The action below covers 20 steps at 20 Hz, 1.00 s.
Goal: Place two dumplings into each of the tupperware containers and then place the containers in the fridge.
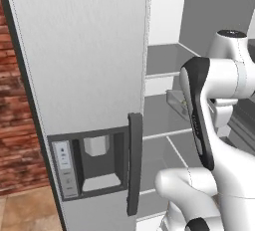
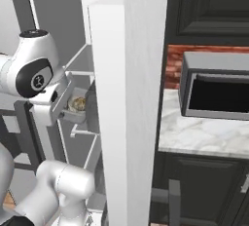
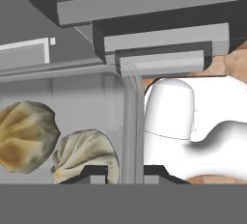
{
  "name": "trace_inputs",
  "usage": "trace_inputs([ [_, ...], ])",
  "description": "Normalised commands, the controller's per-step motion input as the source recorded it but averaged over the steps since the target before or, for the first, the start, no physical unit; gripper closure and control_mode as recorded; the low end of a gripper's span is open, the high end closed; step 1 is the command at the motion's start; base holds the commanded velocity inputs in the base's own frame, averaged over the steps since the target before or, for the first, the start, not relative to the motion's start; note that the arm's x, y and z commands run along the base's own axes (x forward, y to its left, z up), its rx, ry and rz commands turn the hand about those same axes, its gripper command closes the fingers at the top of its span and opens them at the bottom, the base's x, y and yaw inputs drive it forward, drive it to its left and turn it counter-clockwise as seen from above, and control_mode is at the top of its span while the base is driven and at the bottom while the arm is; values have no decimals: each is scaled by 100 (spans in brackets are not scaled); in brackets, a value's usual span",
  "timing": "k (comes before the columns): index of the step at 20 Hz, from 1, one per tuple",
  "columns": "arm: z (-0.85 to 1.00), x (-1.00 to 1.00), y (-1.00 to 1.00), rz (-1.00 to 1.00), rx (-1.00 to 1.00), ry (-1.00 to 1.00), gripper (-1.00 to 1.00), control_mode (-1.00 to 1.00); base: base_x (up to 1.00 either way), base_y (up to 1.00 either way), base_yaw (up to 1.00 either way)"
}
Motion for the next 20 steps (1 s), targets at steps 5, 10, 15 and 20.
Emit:
trace_inputs([
  [5,0,0,0,0,0,0,100,100,19,-27,3],
  [10,0,0,0,0,0,0,100,100,3,-40,2],
  [15,0,0,0,0,0,0,100,100,1,-27,0],
  [20,0,0,0,0,0,0,100,100,0,-13,1],
])
